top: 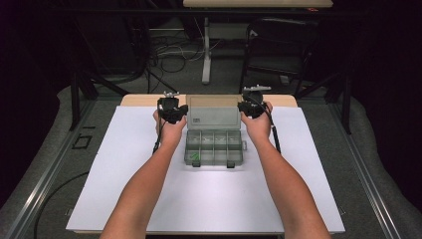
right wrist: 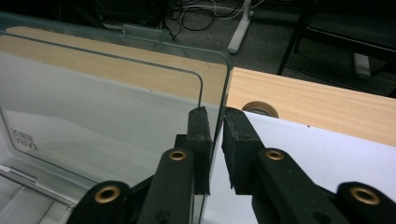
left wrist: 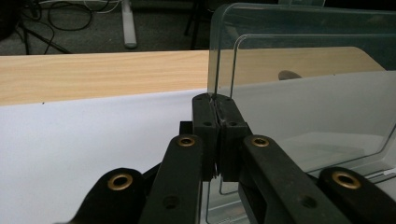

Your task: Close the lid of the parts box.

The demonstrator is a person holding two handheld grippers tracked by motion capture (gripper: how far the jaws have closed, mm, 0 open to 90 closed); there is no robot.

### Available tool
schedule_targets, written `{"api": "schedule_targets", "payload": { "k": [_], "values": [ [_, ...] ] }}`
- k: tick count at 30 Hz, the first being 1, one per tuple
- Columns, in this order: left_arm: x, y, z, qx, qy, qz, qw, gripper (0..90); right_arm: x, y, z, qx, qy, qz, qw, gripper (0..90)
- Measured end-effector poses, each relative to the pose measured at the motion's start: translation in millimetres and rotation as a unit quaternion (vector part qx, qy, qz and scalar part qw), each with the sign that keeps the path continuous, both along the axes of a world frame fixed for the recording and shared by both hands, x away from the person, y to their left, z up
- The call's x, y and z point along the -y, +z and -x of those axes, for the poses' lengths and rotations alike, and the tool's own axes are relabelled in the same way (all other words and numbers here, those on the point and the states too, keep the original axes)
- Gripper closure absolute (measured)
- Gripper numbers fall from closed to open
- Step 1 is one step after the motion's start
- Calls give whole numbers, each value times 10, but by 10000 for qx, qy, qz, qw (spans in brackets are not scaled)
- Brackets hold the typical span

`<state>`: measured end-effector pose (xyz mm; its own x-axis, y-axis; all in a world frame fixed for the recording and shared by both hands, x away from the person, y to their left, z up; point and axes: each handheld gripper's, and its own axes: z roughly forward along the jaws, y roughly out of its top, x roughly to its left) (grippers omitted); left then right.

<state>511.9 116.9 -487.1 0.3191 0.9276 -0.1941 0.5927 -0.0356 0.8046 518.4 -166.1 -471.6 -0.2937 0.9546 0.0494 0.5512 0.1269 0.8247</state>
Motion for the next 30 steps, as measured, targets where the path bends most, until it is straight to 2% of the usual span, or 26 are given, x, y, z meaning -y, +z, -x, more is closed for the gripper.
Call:
{"api": "schedule_targets", "payload": {
  "k": [5, 24, 30],
  "values": [
    [1, 3, 2, -8, 14, 32, 10000, 887, 24, -2, 2, -63, -47, -124, 9999, 853],
    [-35, 33, 20, -78, -61, 40, 9999, 872, 22, 2, 70, 112, -16, -111, 9999, 861],
    [-105, 119, 39, -107, -117, 191, 9997, 829, 10, 5, 105, 202, -10, -96, 9997, 863]
  ]
}}
